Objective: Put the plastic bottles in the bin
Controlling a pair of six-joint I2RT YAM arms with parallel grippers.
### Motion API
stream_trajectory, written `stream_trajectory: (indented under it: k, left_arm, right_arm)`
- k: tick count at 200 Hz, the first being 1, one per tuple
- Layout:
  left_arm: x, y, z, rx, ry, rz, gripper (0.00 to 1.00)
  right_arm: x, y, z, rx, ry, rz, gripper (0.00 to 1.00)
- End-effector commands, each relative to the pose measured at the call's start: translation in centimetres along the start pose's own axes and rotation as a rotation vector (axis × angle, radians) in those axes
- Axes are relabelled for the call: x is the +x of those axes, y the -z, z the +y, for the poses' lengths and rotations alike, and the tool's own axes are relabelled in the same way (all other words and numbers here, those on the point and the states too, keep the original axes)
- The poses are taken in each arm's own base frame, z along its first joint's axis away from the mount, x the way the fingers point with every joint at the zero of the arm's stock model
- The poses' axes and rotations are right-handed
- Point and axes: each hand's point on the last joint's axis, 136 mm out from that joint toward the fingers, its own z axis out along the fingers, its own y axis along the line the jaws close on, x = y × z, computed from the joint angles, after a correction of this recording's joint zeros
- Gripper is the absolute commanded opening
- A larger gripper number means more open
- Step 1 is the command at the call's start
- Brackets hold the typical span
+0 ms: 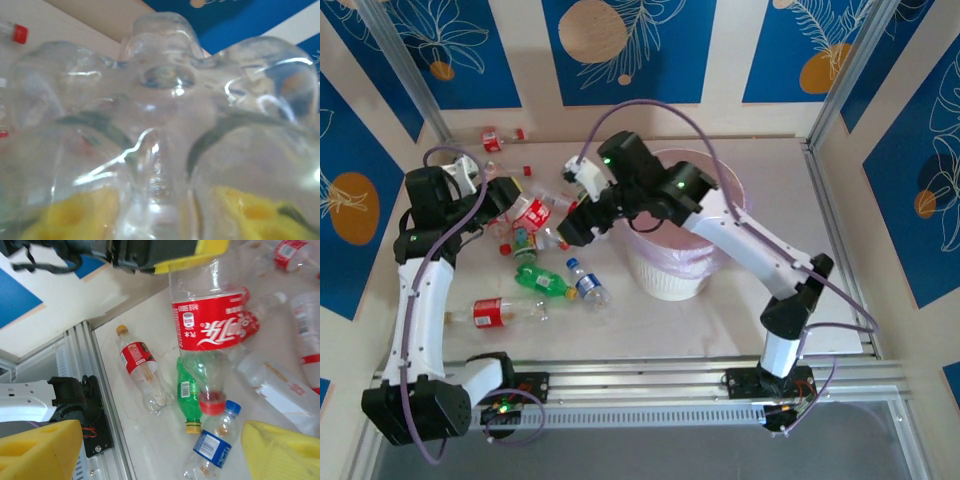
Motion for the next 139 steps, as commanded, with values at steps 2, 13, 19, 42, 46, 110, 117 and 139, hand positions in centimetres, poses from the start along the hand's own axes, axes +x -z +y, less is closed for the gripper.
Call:
stream_trajectory:
  k: [2, 13, 19, 42, 46, 110, 117, 139]
  left_arm:
    - [0.7, 1.0, -3.2, 0.117, 0.013, 0.044, 0.45]
    - [0.9, 1.0, -3.9, 0.156, 0.019, 0.057, 0.44]
    - [1.0, 0.9, -4.0, 0.169, 0.027, 0.062, 0.44]
    - [1.3, 0.8, -4.8, 0.223, 0.045, 0.071, 0.43]
    - [1.4, 0.9, -4.9, 0.226, 0.045, 0.071, 0.43]
    - [1.7, 1.0, -4.8, 0.223, 0.049, 0.059, 0.43]
    - [1.7, 1.0, -4.9, 0.223, 0.049, 0.057, 0.43]
    - [1.6, 1.0, -4.9, 0.22, 0.043, 0.055, 0.43]
  right_arm:
    - [-1.1, -2.0, 1.6, -0.077, 0.125, -0.038, 0.84]
    - [-1.3, -3.2, 1.7, -0.098, 0.134, -0.033, 0.85]
    - [-1.4, -3.7, 1.6, -0.107, 0.131, -0.034, 0.85]
    - [-1.6, -6.2, 0.4, -0.094, 0.125, -0.016, 0.86]
    - [-1.6, -6.5, 0.0, -0.079, 0.123, -0.012, 0.86]
    - [-2.5, -8.9, -2.9, -0.026, 0.082, -0.035, 0.94]
    - [-2.4, -9.1, -3.2, -0.008, 0.089, -0.022, 0.95]
    - [-2.2, -9.5, -5.0, 0.086, 0.104, -0.005, 0.96]
